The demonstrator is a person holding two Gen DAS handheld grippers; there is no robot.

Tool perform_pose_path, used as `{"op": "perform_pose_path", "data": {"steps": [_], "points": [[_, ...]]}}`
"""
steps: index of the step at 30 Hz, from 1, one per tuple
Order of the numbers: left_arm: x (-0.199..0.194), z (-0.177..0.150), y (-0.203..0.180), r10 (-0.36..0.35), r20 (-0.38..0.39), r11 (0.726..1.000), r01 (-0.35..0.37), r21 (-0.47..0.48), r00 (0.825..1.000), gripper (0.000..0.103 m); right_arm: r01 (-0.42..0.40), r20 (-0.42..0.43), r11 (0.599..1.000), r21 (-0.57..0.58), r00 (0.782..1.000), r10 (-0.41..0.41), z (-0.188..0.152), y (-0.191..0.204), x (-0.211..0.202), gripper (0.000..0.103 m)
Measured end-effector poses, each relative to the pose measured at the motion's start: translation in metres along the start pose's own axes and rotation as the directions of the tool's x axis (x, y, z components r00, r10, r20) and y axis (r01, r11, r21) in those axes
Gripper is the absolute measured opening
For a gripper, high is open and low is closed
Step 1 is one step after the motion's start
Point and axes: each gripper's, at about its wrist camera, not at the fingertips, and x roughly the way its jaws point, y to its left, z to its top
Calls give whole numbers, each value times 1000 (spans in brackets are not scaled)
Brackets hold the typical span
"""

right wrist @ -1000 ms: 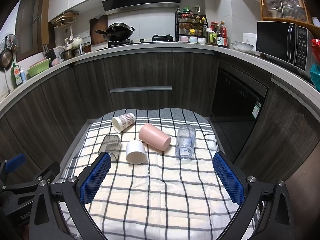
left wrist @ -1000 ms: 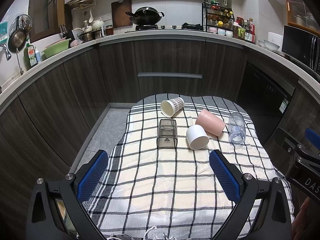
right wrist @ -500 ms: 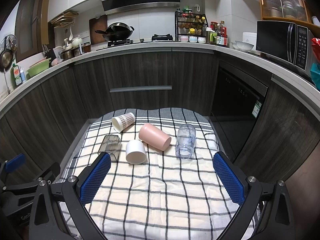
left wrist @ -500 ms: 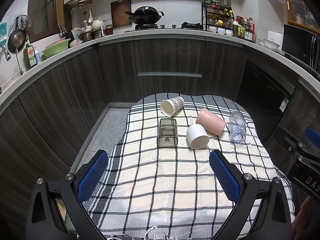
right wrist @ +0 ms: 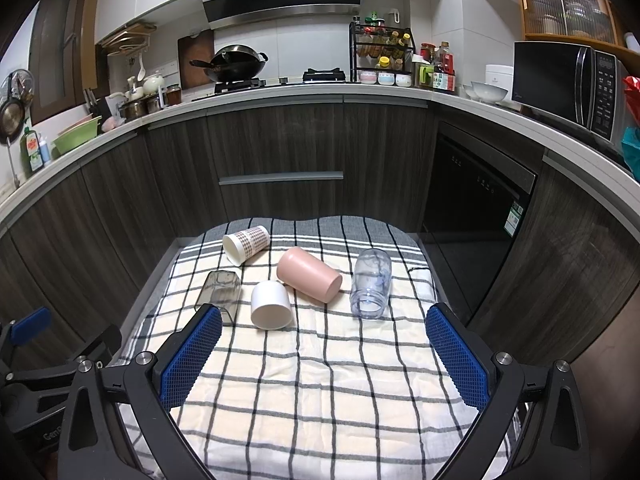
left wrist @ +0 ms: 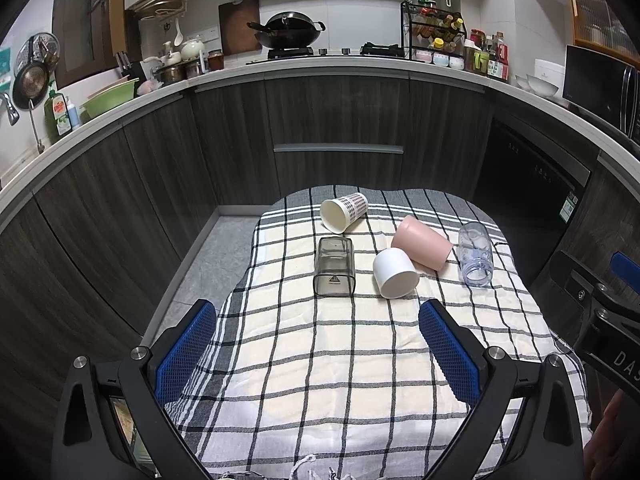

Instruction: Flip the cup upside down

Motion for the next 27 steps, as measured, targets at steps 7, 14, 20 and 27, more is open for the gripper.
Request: {"op": "perform_pose_path", "data": {"steps": [7, 14, 20, 27], "points": [[4, -3, 1, 0, -5, 1000, 0, 2, 1000, 103, 2, -6, 1000, 4, 1000, -2, -6, -1, 10, 102], [23, -2, -2, 3, -24, 1000, -3, 12, 1000, 103, 3, -17, 1000, 10, 1000, -3, -6, -3, 18, 102], [34, 0, -3, 4, -47, 1000, -3, 28, 999, 103, 4, -25, 1000, 12, 1000, -4, -3, -3, 25, 102], [52, 10, -10, -1, -68, 998, 5, 59, 998, 103, 13, -38, 1000, 26, 999, -12, 4, -6, 41, 102]]}}
